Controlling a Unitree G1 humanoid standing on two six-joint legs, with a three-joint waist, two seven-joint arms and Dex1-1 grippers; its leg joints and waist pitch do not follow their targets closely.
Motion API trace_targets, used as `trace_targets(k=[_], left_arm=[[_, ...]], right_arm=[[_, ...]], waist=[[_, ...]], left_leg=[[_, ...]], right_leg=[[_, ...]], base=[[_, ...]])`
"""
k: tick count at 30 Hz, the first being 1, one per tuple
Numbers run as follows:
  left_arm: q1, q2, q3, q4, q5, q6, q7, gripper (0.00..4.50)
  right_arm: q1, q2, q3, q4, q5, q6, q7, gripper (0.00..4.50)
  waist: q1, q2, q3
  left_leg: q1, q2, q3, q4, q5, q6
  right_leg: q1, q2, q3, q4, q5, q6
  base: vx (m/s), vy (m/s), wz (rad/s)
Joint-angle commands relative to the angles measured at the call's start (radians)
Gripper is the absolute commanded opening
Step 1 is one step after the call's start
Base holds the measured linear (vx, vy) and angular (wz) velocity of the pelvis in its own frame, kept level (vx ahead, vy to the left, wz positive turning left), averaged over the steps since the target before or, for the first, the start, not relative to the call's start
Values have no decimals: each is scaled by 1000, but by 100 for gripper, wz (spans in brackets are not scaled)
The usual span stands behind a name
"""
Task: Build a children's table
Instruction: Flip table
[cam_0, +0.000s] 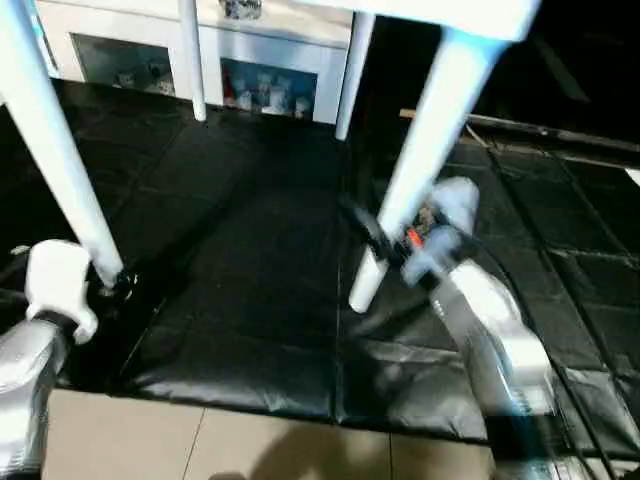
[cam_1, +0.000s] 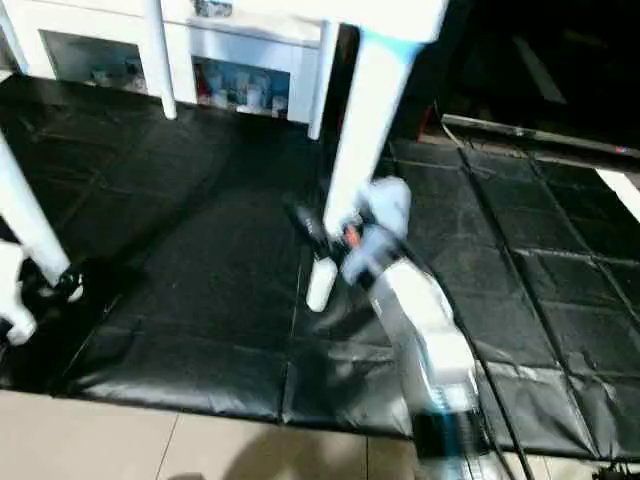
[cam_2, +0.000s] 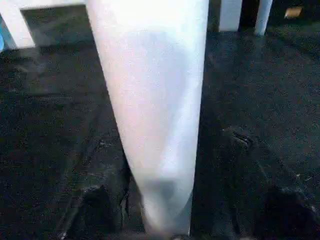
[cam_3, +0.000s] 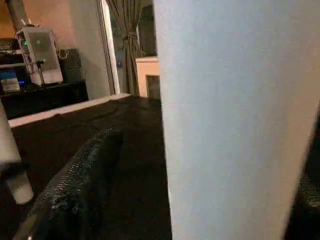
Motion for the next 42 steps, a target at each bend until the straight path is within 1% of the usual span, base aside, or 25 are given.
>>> trace_targets(k=[1,5,7,10,12,13,15,17,18,19,20,21,22,23,26,28,29,32,33,34,35,36,37,39,42], left_arm=[[26,-22,-1,-79,-31,-13,-20,335],[107,-52,21,-166,-76,-13,-14,359],[164,-62,8,-214,-94,-6,-27,383],[231,-67,-14,-245,-87,-7,-42,383],[234,-69,-14,-245,-86,-9,-41,383],[249,-83,-9,-246,-89,-23,-33,383],[247,-103,5,-243,-92,-47,-12,383],[239,-136,20,-258,-118,-87,2,383],[239,-136,20,-258,-118,-87,2,383],[239,-145,10,-287,-129,-95,8,383],[239,-144,-2,-301,-127,-92,10,383],[241,-143,-13,-312,-123,-89,9,383],[242,-142,-16,-313,-123,-85,9,383],[250,-139,-29,-319,-119,-67,7,383],[264,-138,-45,-320,-118,-7,8,383],[256,-138,-42,-311,-101,18,38,383],[250,-138,-41,-312,-94,24,50,383],[240,-142,-44,-324,-72,40,93,383],[240,-135,-56,-336,-47,53,108,383],[244,-124,-68,-344,-34,58,106,383],[243,-123,-70,-342,-41,59,98,383],[238,-125,-77,-336,-76,70,79,383],[235,-132,-77,-334,-88,79,84,383],[230,-140,-83,-328,-80,82,96,383],[229,-146,-111,-315,-34,57,114,383]], right_arm=[[30,-14,13,-36,-3,-21,14,402],[103,-50,37,-52,-70,-49,-7,440],[140,-56,31,-64,-71,-58,-7,450],[187,-50,20,-73,-76,-95,-20,450],[191,-48,17,-73,-77,-102,-23,450],[216,-36,8,-73,-84,-136,-42,450],[238,-23,-2,-66,-100,-197,-66,450],[274,7,-25,-51,-142,-310,-132,450],[274,7,-25,-51,-142,-310,-132,450],[310,37,-32,-67,-149,-364,-162,450],[328,46,-28,-84,-147,-372,-165,450],[346,56,-23,-104,-141,-374,-166,450],[351,58,-21,-109,-142,-375,-168,450],[378,67,-10,-137,-152,-377,-185,450],[415,67,3,-162,-185,-345,-229,450],[442,66,9,-182,-182,-307,-239,450],[448,60,14,-188,-192,-290,-243,450],[464,54,24,-196,-208,-257,-255,450],[476,52,22,-200,-227,-230,-269,450],[484,49,20,-206,-249,-215,-288,450],[486,45,21,-205,-242,-215,-280,450],[500,7,37,-206,-166,-214,-188,450],[510,-9,44,-210,-127,-207,-152,450],[508,-22,39,-186,-185,-256,-172,450],[509,-1,5,-162,-94,-183,-170,450]], waist=[[-6,39,-45],[-6,34,-38],[-3,36,-36],[-3,37,-36],[-3,38,-32],[-2,34,-34],[-2,37,-30],[-3,34,-31],[-2,34,-31],[-4,39,-32],[-5,38,-31],[-7,42,-30],[-8,38,-31],[-8,46,-30],[-10,43,-28],[-12,54,-28],[-15,50,-27],[-24,56,-27],[-25,54,-27],[-31,66,-27],[-32,62,-28],[-32,69,-28],[-32,68,-29],[-31,63,-27],[-30,60,-30]], left_leg=[[11,57,-22,-92,-318,-46],[13,54,-24,-95,-366,-45],[12,57,-27,-96,-387,-45],[15,56,-27,-96,-397,-40],[12,55,-27,-97,-408,-40],[16,55,-27,-97,-415,-40],[15,55,-27,-98,-424,-41],[12,55,-28,-99,-420,-44],[12,55,-29,-99,-426,-46],[12,54,-32,-100,-434,-44],[13,56,-30,-99,-440,-44],[11,55,-32,-101,-452,-41],[10,55,-32,-101,-450,-38],[10,54,-32,-101,-451,-36],[6,52,-31,-101,-440,-35],[9,51,-32,-100,-450,-36],[8,50,-32,-100,-459,-35],[9,49,-34,-99,-466,-36],[9,48,-34,-98,-465,-33],[9,49,-36,-99,-469,-38],[7,47,-36,-98,-460,-35],[7,47,-36,-98,-461,-34],[9,47,-35,-95,-467,-20],[4,47,-32,-95,-445,-13],[2,46,-32,-92,-403,0]], right_leg=[[36,-84,70,-73,-156,-136],[30,-81,71,-87,-282,-99],[29,-85,73,-91,-310,-90],[25,-80,73,-93,-311,-84],[24,-80,74,-97,-320,-77],[22,-79,73,-98,-332,-74],[20,-83,74,-102,-352,-69],[21,-85,74,-105,-365,-59],[21,-86,73,-105,-374,-57],[24,-83,72,-103,-376,-54],[20,-84,74,-105,-372,-51],[21,-80,74,-103,-368,-53],[24,-79,73,-104,-364,-50],[23,-77,73,-102,-358,-50],[25,-75,75,-101,-365,-38],[22,-76,75,-105,-394,-30],[22,-74,74,-108,-408,-24],[21,-72,73,-112,-421,-18],[22,-73,72,-112,-423,-17],[22,-71,72,-113,-411,-22],[24,-71,72,-110,-401,-23],[23,-72,73,-109,-401,-27],[25,-72,72,-111,-400,-26],[25,-72,72,-111,-387,-33],[27,-77,73,-112,-418,-32]], base=[[0,0,0],[0,0,0],[0,0,0],[0,0,0],[0,0,0],[0,0,0],[0,0,0],[0,0,0],[0,0,0],[0,0,0],[0,0,0],[0,0,0],[0,0,0],[0,0,0],[0,0,0],[0,0,0],[0,0,0],[0,0,0],[0,0,0],[0,0,0],[0,0,0],[0,0,0],[0,0,0],[0,0,0],[0,0,0]])
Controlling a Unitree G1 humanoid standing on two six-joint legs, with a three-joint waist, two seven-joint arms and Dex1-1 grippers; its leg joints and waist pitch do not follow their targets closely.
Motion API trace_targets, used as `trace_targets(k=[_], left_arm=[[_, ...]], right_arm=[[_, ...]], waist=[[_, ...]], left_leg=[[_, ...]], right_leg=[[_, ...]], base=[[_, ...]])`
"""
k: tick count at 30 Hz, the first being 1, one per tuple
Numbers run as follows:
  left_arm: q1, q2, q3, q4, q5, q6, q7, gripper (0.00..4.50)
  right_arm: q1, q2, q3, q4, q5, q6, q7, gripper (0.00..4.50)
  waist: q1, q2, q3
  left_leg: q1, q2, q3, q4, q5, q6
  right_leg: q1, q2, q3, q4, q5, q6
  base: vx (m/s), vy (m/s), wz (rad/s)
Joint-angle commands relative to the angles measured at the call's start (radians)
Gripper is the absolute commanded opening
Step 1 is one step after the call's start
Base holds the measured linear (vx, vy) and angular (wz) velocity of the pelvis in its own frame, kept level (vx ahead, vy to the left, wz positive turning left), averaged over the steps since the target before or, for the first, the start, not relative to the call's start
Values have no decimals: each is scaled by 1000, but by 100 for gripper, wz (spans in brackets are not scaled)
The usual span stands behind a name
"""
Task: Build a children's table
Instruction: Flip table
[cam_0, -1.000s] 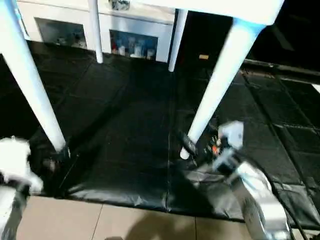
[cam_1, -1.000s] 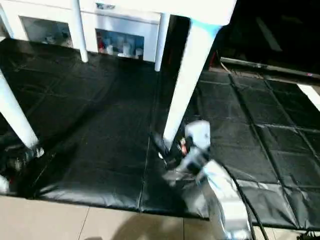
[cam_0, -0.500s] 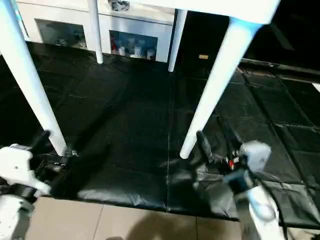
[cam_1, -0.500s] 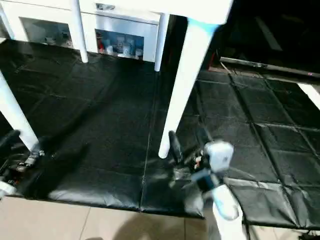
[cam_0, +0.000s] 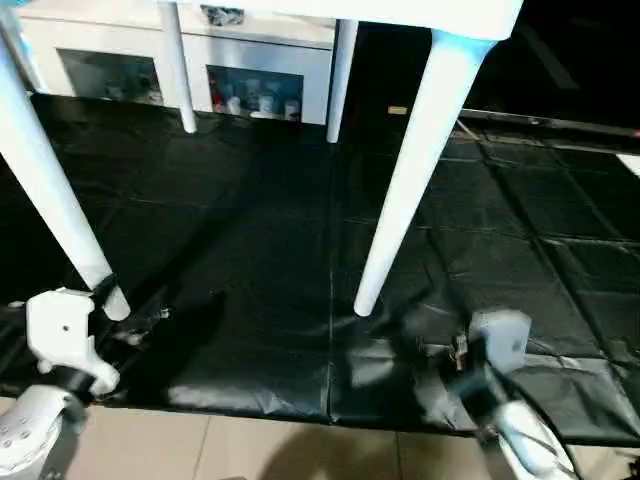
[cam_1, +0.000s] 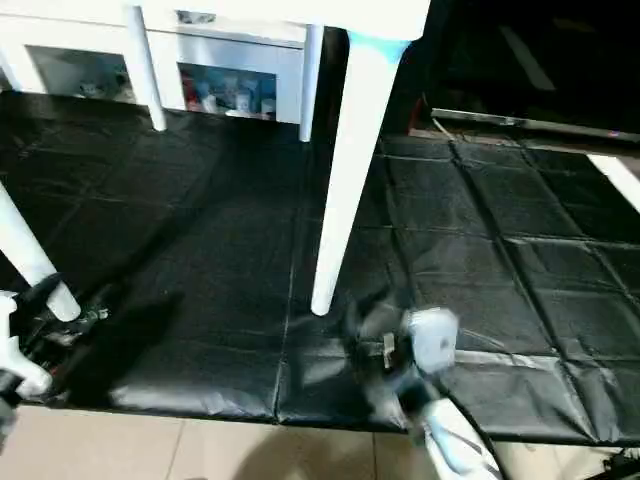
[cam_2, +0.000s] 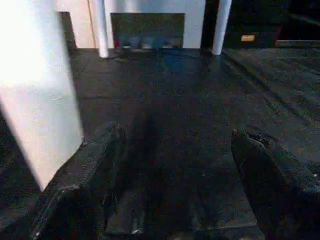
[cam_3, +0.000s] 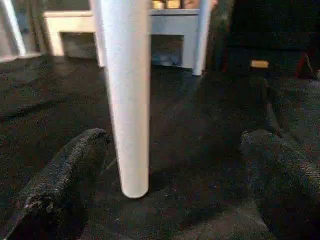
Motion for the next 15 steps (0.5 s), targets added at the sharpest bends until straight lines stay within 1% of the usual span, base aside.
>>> trace_targets(k=[1,2,3,4,5,6,8,9,10,11,12,13,14,15], left_arm=[[0,-2,-29,6,37,-13,13,383],[0,-17,-46,14,51,-9,31,383],[-1,-25,-49,20,51,-6,37,383],[-1,-47,-56,31,48,-2,53,383],[11,-57,-57,33,37,-1,52,383],[19,-61,-59,32,33,-2,50,383],[60,-76,-48,33,19,-28,47,383],[74,-75,-47,34,20,-50,36,383],[91,-80,-40,24,20,-71,37,383],[95,-82,-33,17,17,-85,38,383],[101,-87,-28,9,20,-95,47,383],[119,-101,-25,-5,31,-103,66,383],[119,-101,-25,-5,31,-103,66,383],[151,-119,-33,-41,38,-106,78,383]], right_arm=[[1,12,-31,18,73,63,8,450],[-3,5,-42,34,74,89,10,450],[-5,2,-42,40,69,97,12,450],[-7,-8,-43,53,57,112,20,450],[-16,-19,-42,52,49,126,6,450],[-21,-27,-41,53,47,130,-1,450],[-34,-40,-43,32,40,152,-24,450],[-33,-41,-45,23,31,167,-40,450],[-28,-43,-51,17,4,171,-66,450],[-27,-39,-56,23,-22,150,-90,450],[-23,-36,-61,33,-32,122,-96,450],[-10,-33,-66,40,-63,76,-114,450],[-10,-33,-66,40,-63,76,-114,450],[7,-33,-65,28,-85,41,-121,450]], waist=[[-1,21,-30],[-4,15,-31],[-3,20,-31],[-5,18,-31],[-7,19,-31],[-8,18,-32],[-14,7,-32],[-14,10,-32],[-20,-8,-33],[-19,-18,-32],[-15,-11,-32],[-16,-6,-32],[-17,-4,-31],[-19,-14,-30]], left_leg=[[0,48,-31,-88,-394,3],[-1,49,-30,-88,-390,4],[0,50,-32,-88,-388,-1],[-1,49,-29,-88,-385,-5],[-1,48,-28,-86,-380,-8],[-2,48,-28,-86,-378,-8],[-4,47,-25,-84,-365,-4],[-4,47,-27,-85,-363,-4],[-7,46,-25,-84,-358,0],[-7,46,-25,-83,-355,3],[-6,45,-26,-84,-353,1],[-2,46,-25,-83,-362,-2],[-2,48,-26,-84,-373,-8],[-2,48,-25,-84,-379,-7]], right_leg=[[24,-80,70,-107,-405,-38],[24,-76,70,-107,-392,-38],[24,-77,70,-103,-384,-43],[24,-76,70,-104,-375,-48],[25,-76,71,-104,-370,-50],[26,-76,71,-104,-367,-50],[26,-76,71,-106,-375,-42],[26,-76,71,-105,-379,-41],[27,-75,71,-108,-398,-27],[25,-76,71,-108,-413,-21],[24,-78,71,-108,-426,-17],[20,-79,71,-112,-442,-9],[19,-78,70,-115,-439,-7],[19,-77,70,-116,-443,-4]], base=[[0,0,0],[0,0,0],[0,0,0],[0,0,0],[0,0,0],[0,0,0],[0,0,0],[0,0,0],[0,0,0],[0,0,0],[0,0,0],[0,0,0],[0,0,0],[0,0,0]])
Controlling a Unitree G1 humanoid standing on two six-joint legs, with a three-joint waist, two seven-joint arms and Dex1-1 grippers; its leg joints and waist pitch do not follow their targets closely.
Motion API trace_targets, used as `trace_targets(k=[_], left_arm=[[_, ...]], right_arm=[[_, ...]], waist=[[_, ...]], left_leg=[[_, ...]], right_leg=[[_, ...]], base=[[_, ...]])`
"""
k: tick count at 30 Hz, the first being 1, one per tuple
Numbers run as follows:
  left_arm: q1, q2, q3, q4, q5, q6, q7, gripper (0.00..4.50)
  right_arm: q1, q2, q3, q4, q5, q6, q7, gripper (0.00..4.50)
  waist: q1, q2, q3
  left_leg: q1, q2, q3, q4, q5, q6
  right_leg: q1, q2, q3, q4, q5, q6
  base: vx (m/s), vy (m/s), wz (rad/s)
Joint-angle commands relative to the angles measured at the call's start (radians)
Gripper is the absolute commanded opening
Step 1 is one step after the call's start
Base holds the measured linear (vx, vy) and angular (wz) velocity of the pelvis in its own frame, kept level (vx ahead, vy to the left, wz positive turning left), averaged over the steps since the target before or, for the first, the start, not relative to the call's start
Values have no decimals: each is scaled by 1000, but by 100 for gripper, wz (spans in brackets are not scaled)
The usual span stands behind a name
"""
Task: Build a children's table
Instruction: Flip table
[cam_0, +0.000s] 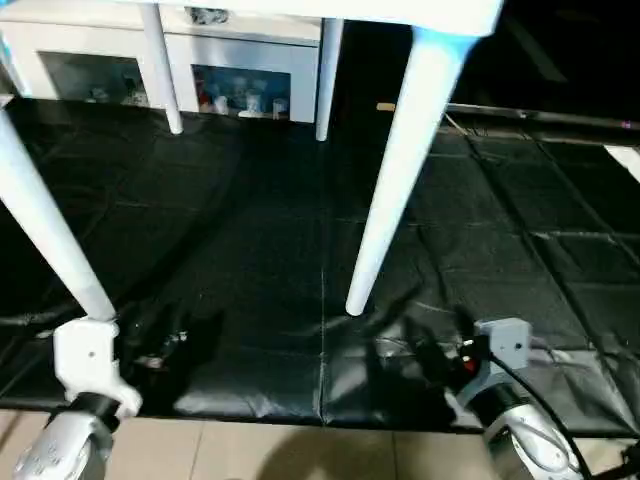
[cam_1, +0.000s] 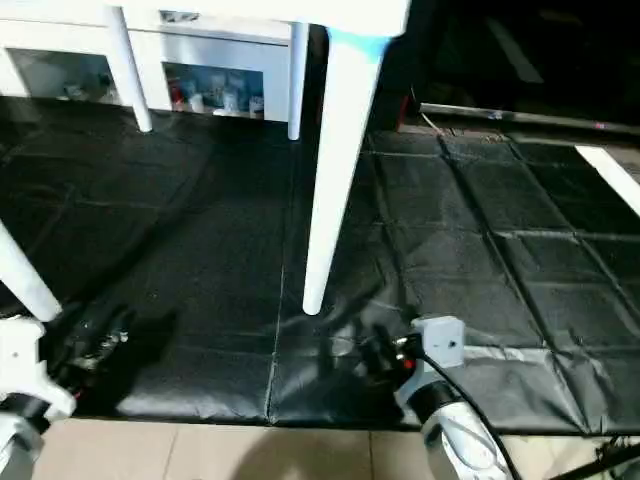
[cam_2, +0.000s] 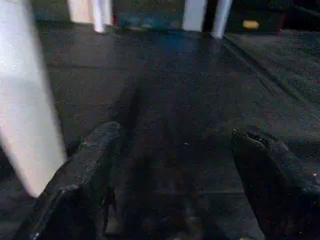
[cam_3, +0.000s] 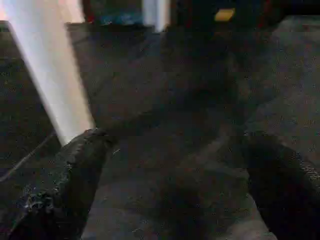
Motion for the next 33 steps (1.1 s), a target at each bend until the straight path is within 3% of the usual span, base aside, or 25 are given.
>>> trace_targets(k=[1,2,6,10,11,12,15,17,19,21,22,33], left_arm=[[36,-20,-15,-54,19,-17,16,383],[46,-24,-23,-62,22,-22,16,383],[45,-39,-25,-66,37,-53,48,383],[24,-18,-24,-39,33,-66,26,383],[21,-14,-22,-40,30,-69,20,383],[16,-16,-17,-39,25,-70,21,383],[15,-10,-28,-47,40,-73,23,383],[18,1,-46,-56,56,-75,20,383],[17,3,-47,-58,48,-74,20,383],[16,0,-44,-55,36,-69,22,383],[15,-2,-43,-53,31,-67,22,383],[28,-5,-43,-48,31,-74,19,383]], right_arm=[[19,4,-19,-19,-38,-49,-31,450],[18,13,-27,-23,-56,-66,-63,450],[-1,29,-43,-25,-68,-65,-132,450],[-5,25,-31,16,-58,-90,-105,450],[-3,32,-34,18,-52,-93,-106,450],[0,35,-35,15,-48,-94,-103,450],[22,40,-28,2,-28,-92,-89,450],[37,40,-20,-4,-19,-89,-82,450],[44,36,-14,-5,-18,-91,-77,450],[50,29,-11,-5,-19,-93,-72,450],[53,27,-12,-3,-21,-94,-69,450],[62,18,-11,-8,-26,-79,-56,450]], waist=[[2,13,-21],[1,8,-22],[3,6,-20],[2,1,-18],[1,-1,-19],[1,6,-19],[0,0,-20],[2,6,-20],[1,3,-22],[-1,15,-21],[-2,10,-21],[-2,10,-20]], left_leg=[[-1,48,-25,-85,-384,-8],[-1,48,-25,-86,-382,-5],[3,47,-25,-89,-400,-9],[7,44,-28,-88,-441,-16],[3,43,-28,-88,-431,-14],[5,44,-29,-89,-431,-15],[3,46,-27,-88,-420,-12],[6,47,-26,-88,-419,-11],[3,47,-26,-88,-410,-10],[3,47,-27,-89,-418,-13],[3,46,-26,-88,-423,-13],[5,46,-27,-87,-432,-12]], right_leg=[[20,-84,67,-108,-435,-6],[20,-80,67,-106,-414,-5],[17,-75,68,-104,-383,-4],[14,-78,67,-111,-444,14],[17,-79,67,-109,-438,15],[16,-79,68,-109,-434,13],[18,-77,70,-104,-395,0],[16,-76,71,-102,-379,-5],[20,-76,71,-100,-358,-11],[20,-74,70,-99,-345,-18],[21,-75,70,-101,-353,-18],[18,-75,71,-104,-385,-16]], base=[[0,0,0],[0,0,0],[0,0,0],[0,0,0],[0,0,0],[0,0,0],[0,0,0],[0,0,0],[0,0,0],[0,0,0],[0,0,0],[0,0,0]])
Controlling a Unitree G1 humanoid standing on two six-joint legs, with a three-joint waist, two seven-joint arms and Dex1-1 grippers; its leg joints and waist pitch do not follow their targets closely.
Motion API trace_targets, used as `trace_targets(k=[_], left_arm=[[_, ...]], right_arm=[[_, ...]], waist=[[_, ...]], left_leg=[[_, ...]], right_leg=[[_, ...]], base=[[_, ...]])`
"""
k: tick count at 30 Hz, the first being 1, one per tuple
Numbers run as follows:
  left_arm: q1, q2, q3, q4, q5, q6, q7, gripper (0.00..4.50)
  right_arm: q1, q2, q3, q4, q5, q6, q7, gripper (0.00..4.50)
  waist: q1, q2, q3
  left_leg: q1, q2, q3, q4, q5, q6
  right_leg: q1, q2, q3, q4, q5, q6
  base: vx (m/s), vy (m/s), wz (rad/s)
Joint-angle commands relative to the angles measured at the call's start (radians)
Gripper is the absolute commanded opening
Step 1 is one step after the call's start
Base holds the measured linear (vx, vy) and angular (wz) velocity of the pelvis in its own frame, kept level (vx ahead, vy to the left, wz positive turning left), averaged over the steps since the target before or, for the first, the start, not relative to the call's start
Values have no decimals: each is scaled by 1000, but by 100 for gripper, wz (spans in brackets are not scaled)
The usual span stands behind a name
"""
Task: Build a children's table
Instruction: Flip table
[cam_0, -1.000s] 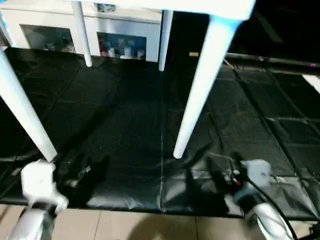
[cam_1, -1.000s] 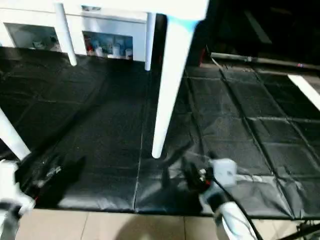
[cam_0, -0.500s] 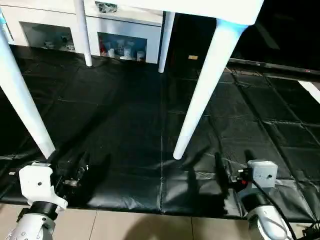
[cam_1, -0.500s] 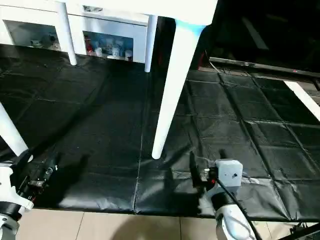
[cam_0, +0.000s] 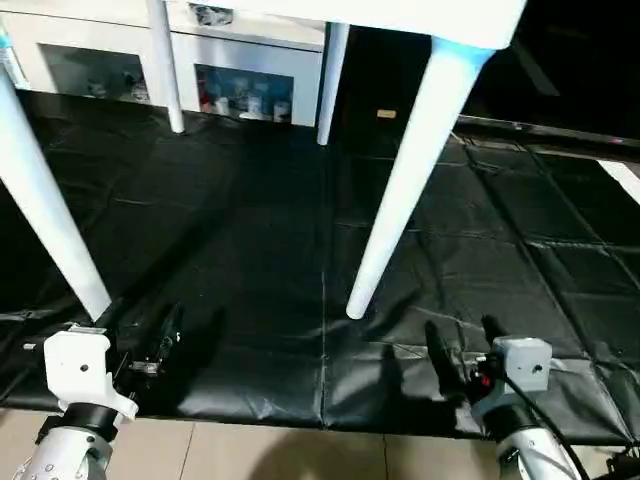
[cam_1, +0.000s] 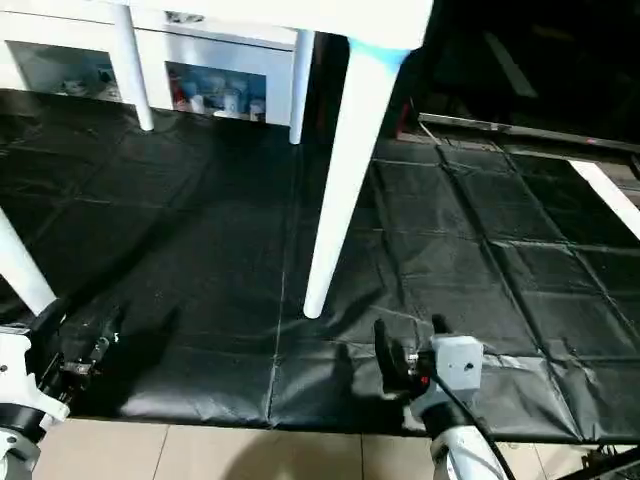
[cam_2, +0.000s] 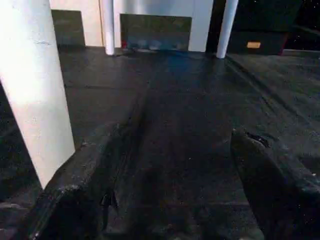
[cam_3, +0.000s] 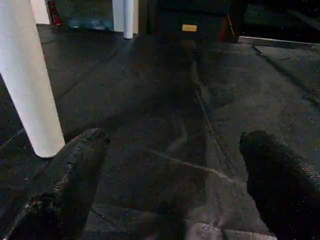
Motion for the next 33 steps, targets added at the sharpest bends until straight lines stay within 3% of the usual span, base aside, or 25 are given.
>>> trace_targets(k=[1,33], left_arm=[[1,-1,-11,-6,-3,-4,-8,383],[1,-1,-11,-6,-3,-4,-8,383]], right_arm=[[0,-12,-3,-23,0,5,-1,450],[0,-12,-3,-23,0,5,-1,450]], waist=[[-1,24,-21],[1,24,-24]], left_leg=[[4,47,-27,-87,-432,-12],[3,47,-25,-85,-409,-7]], right_leg=[[14,-78,65,-99,-387,-19],[18,-77,66,-94,-345,-29]], base=[[0,0,0],[0,0,0]])
